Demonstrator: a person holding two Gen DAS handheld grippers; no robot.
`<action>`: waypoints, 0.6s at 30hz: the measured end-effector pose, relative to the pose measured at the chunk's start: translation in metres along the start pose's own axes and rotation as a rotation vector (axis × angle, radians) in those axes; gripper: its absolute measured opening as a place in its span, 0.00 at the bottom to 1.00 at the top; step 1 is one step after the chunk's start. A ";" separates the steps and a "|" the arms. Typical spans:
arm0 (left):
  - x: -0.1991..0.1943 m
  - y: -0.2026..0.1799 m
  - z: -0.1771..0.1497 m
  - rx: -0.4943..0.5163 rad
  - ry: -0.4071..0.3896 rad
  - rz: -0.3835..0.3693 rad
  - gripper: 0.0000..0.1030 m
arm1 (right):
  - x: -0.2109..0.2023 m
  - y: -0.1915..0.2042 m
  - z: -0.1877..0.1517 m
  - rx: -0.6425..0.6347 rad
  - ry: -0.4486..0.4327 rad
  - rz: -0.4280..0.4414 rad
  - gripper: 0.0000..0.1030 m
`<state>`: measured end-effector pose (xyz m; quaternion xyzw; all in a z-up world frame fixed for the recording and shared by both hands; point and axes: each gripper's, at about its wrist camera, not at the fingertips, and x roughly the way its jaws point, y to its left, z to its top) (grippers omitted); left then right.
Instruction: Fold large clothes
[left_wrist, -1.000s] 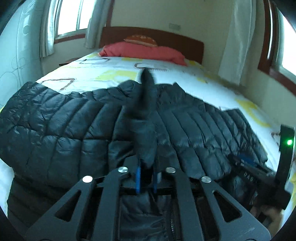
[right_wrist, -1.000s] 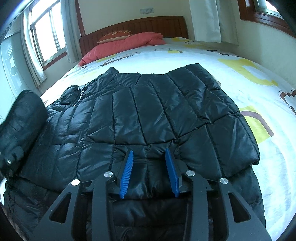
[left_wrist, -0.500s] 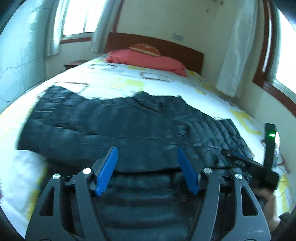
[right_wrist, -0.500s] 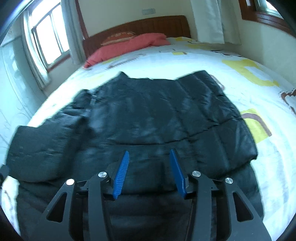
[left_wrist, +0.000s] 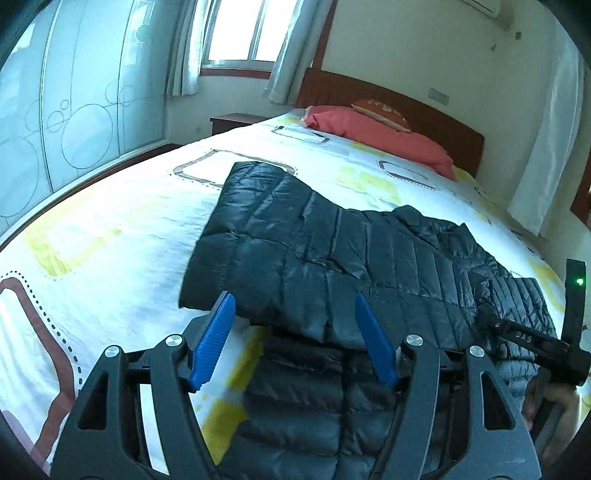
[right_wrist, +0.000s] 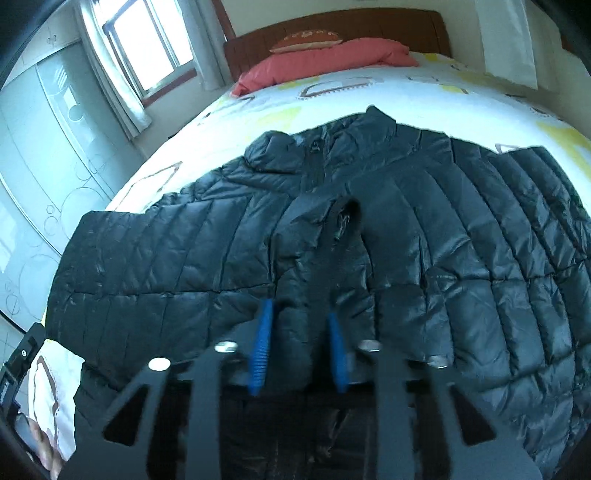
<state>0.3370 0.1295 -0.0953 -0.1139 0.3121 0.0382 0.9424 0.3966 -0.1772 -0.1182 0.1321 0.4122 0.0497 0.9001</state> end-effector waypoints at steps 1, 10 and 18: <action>-0.002 0.002 0.001 0.001 -0.003 -0.003 0.65 | -0.008 -0.004 0.002 -0.002 -0.021 -0.013 0.19; -0.008 0.008 0.006 -0.011 -0.015 -0.048 0.67 | -0.065 -0.096 0.016 0.002 -0.129 -0.222 0.19; 0.022 -0.012 0.004 0.044 0.051 -0.052 0.67 | -0.039 -0.166 0.007 0.110 -0.009 -0.226 0.26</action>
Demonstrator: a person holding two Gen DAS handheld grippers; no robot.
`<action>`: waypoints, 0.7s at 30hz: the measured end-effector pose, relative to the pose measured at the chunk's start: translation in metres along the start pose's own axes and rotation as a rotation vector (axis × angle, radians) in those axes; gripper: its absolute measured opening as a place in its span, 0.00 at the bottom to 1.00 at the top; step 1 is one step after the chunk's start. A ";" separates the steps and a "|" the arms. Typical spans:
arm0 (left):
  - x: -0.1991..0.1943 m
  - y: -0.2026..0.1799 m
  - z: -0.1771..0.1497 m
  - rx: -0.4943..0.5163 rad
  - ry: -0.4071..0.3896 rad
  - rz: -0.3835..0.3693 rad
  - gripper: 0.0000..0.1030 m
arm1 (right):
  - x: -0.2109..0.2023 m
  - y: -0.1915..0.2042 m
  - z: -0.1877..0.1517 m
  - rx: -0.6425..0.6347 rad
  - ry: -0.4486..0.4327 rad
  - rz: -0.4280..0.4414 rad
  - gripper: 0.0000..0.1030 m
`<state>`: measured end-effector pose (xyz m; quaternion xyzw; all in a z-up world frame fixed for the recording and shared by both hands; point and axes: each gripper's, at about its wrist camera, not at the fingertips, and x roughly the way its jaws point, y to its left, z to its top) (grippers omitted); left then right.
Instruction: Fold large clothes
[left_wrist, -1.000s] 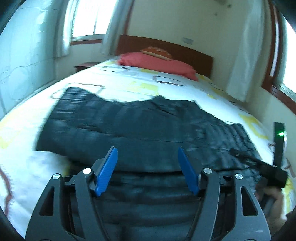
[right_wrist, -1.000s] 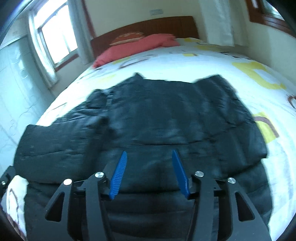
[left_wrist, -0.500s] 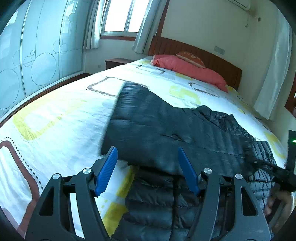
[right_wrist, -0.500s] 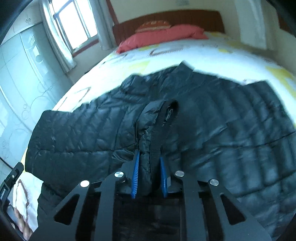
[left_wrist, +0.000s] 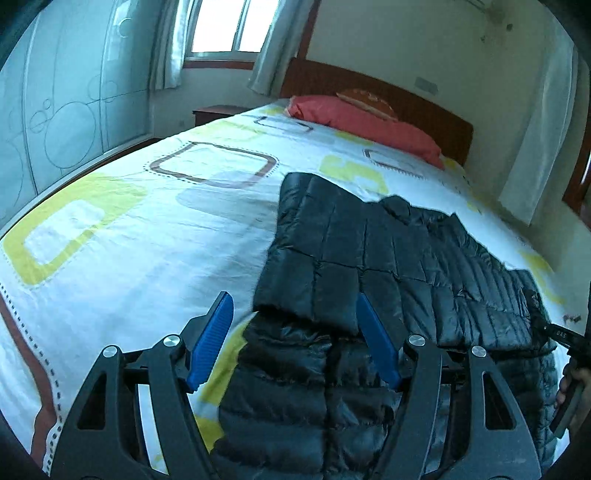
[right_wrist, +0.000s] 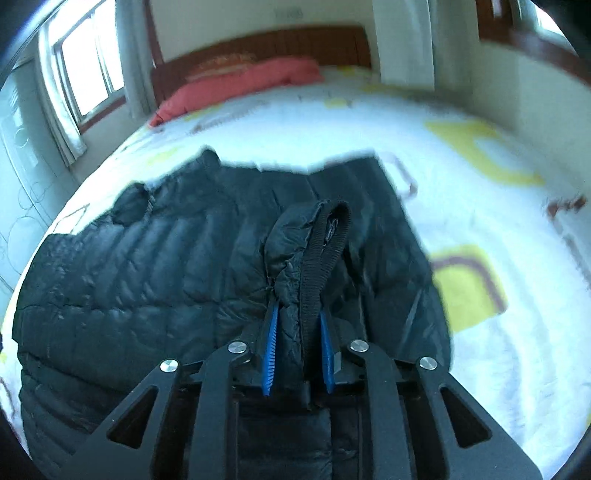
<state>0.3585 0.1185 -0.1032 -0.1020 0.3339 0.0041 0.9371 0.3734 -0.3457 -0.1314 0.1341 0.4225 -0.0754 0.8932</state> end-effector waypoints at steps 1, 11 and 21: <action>0.005 -0.004 0.002 0.014 0.004 0.002 0.67 | 0.000 -0.001 0.000 0.001 -0.001 0.008 0.29; 0.060 -0.021 0.034 0.056 0.023 0.052 0.67 | -0.020 0.043 0.024 -0.063 -0.168 -0.038 0.50; 0.118 -0.004 0.029 -0.014 0.194 0.113 0.68 | 0.044 0.048 0.028 -0.033 0.007 0.008 0.50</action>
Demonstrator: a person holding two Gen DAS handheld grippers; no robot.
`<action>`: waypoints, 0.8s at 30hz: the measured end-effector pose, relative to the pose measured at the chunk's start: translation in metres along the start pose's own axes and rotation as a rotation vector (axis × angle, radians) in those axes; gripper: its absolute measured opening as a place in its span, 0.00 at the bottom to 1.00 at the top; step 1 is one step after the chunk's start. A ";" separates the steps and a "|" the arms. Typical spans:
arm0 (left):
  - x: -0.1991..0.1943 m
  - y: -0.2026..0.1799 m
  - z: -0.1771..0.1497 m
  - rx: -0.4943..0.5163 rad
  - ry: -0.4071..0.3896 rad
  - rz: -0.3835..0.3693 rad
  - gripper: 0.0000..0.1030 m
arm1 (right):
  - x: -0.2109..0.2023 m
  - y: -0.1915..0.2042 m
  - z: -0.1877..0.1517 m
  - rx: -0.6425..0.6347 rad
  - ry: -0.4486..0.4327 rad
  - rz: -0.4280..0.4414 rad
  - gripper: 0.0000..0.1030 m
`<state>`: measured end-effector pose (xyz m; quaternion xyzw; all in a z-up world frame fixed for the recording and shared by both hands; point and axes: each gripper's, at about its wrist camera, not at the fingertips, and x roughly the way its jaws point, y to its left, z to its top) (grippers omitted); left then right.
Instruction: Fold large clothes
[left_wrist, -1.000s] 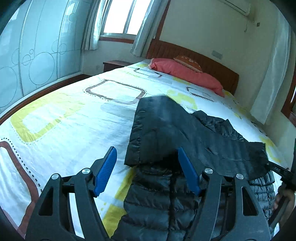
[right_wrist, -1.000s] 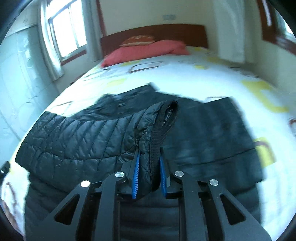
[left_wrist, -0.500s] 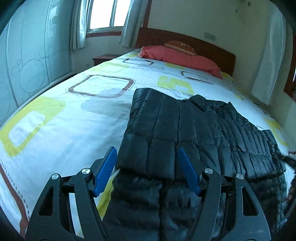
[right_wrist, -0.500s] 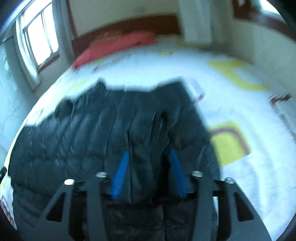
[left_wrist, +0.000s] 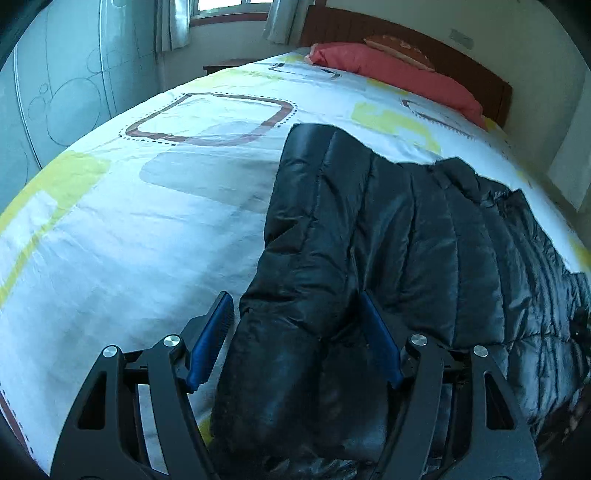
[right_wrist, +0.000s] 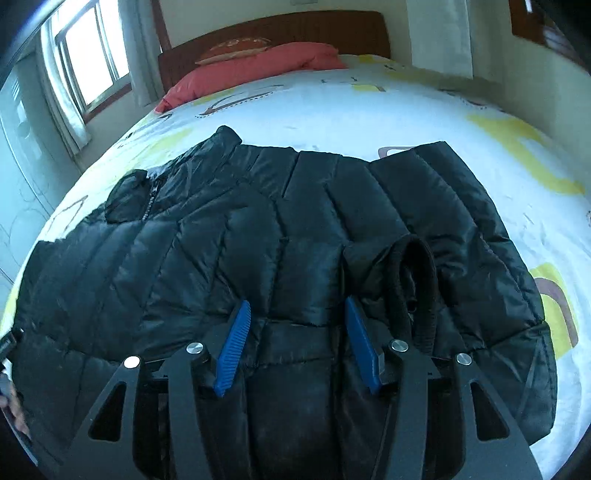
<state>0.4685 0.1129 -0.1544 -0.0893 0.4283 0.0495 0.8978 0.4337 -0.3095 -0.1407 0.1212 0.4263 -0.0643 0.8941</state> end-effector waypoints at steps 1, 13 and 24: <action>-0.005 0.001 0.001 -0.003 -0.004 0.010 0.67 | -0.007 0.001 0.001 -0.002 -0.015 -0.010 0.50; 0.007 -0.028 0.009 0.031 -0.019 0.007 0.66 | 0.022 0.066 0.009 -0.157 -0.026 0.047 0.56; 0.001 0.009 -0.011 -0.068 0.018 -0.022 0.72 | -0.012 0.020 -0.035 -0.125 -0.045 -0.080 0.56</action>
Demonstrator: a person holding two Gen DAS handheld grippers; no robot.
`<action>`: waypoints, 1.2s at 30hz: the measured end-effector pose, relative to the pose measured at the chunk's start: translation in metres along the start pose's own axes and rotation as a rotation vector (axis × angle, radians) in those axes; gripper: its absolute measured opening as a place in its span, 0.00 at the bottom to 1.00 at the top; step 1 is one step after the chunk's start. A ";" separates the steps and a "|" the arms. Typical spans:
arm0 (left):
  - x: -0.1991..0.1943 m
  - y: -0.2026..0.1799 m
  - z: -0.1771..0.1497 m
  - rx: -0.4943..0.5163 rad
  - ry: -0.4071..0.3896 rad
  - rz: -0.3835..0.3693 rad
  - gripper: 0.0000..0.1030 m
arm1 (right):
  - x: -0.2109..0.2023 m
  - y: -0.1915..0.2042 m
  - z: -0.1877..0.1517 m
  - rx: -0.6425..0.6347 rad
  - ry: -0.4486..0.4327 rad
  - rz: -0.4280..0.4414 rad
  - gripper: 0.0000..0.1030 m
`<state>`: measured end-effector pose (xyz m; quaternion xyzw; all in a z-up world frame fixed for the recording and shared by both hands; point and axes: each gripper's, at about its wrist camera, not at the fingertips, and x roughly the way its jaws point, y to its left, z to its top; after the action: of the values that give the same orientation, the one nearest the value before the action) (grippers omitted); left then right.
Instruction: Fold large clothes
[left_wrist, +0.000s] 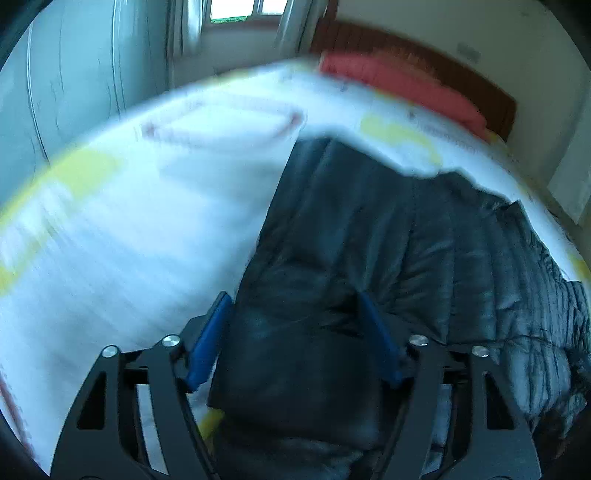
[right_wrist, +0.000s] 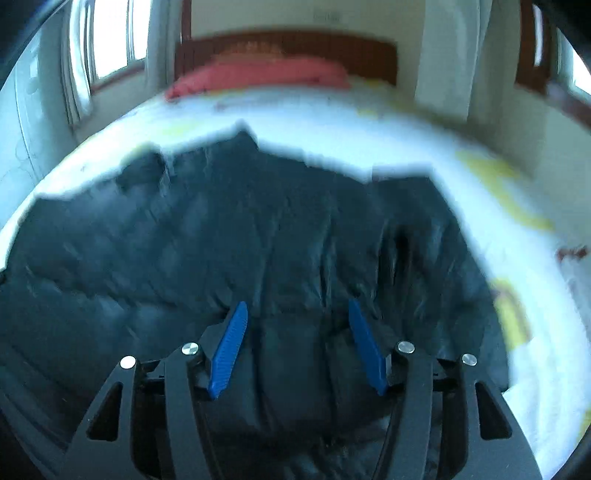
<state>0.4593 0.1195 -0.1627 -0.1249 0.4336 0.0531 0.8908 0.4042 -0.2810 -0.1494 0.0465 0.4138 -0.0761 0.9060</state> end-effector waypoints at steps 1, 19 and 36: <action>0.003 0.003 0.001 -0.024 0.008 -0.016 0.72 | -0.001 -0.002 0.004 0.011 0.007 0.012 0.56; -0.151 0.118 -0.124 -0.292 0.035 -0.116 0.72 | -0.159 -0.104 -0.115 0.248 0.029 0.038 0.57; -0.235 0.163 -0.280 -0.626 0.138 -0.441 0.72 | -0.228 -0.156 -0.286 0.604 0.126 0.353 0.57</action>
<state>0.0683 0.2050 -0.1727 -0.4844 0.4179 -0.0185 0.7683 0.0168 -0.3694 -0.1666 0.3874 0.4133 -0.0344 0.8234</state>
